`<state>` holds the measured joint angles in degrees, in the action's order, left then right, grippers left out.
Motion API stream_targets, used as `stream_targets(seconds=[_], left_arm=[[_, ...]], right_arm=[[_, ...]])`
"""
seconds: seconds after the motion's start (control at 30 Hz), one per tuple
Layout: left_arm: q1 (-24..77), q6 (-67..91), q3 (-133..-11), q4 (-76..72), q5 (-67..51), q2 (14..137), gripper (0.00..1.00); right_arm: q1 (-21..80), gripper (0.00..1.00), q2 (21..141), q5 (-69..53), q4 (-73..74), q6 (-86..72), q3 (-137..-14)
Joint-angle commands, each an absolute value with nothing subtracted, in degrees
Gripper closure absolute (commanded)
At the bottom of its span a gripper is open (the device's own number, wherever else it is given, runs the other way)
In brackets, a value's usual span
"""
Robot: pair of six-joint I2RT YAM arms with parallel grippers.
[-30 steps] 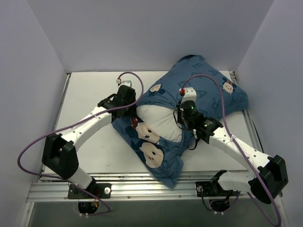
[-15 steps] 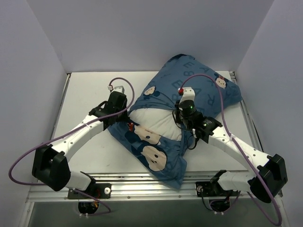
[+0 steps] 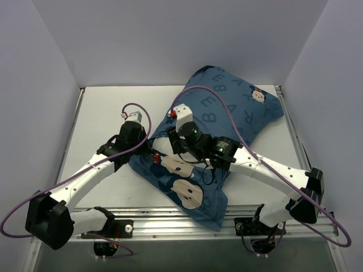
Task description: Remove the pillowcase from the pillow
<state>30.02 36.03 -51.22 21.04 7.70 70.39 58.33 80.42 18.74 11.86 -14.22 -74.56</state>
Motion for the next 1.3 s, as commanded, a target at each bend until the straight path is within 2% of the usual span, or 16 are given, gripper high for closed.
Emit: stream_targets(seconds=[0.0,0.1,0.27,0.4,0.47,0.57,0.6,0.7,0.9,1.03,1.07,1.17,1.2,1.27], left_arm=[[29.62,37.61,-48.43,20.74,5.80,67.42,0.98],[29.62,38.67,-46.77,20.04,5.36,66.01,0.98],[29.62,39.99,-44.48,19.16,5.10,63.64,0.98],[29.62,40.78,-42.54,18.55,4.66,61.44,0.98],[29.53,41.31,-41.31,18.54,4.40,60.74,0.98],[29.53,41.57,-39.82,18.63,4.31,59.33,0.98],[29.62,41.66,-39.47,18.55,4.13,58.54,0.98],[29.53,42.01,-38.41,18.02,3.69,57.48,0.98],[29.62,42.54,-37.97,17.14,3.25,57.48,0.98],[29.62,42.98,-37.79,17.14,3.16,57.13,0.98],[29.62,43.15,-37.71,17.31,3.16,56.95,0.98],[29.53,43.68,-37.27,17.75,3.25,55.81,0.98],[29.62,43.68,-37.18,17.93,3.16,55.38,0.98],[29.53,44.03,-37.53,18.98,2.64,54.93,0.98]], right_arm=[[61.86,0.56,84.19,21.97,13.01,-12.83,-78.22],[63.36,0.58,87.00,21.27,11.61,-12.66,-78.84],[63.81,0.68,91.39,22.05,9.41,-14.76,-77.26],[63.37,0.68,93.86,28.20,9.05,-17.83,-75.33],[62.41,0.62,95.18,31.79,10.45,-19.85,-75.15],[61.79,0.42,96.06,34.53,12.21,-22.49,-75.59],[61.79,0.31,96.24,35.50,12.56,-23.02,-75.85],[61.79,0.16,96.77,35.51,13.18,-24.52,-76.29],[61.96,0.02,101.77,30.77,12.48,-24.70,-75.68],[61.70,0.00,107.12,29.00,12.48,-26.19,-74.27],[61.44,0.02,107.75,29.09,12.31,-26.63,-73.92],[58.81,0.34,108.90,27.96,10.99,-28.30,-72.16],[57.93,0.60,108.90,27.78,10.81,-29.00,-71.64],[55.30,0.86,108.20,26.99,10.46,-28.83,-71.72]])
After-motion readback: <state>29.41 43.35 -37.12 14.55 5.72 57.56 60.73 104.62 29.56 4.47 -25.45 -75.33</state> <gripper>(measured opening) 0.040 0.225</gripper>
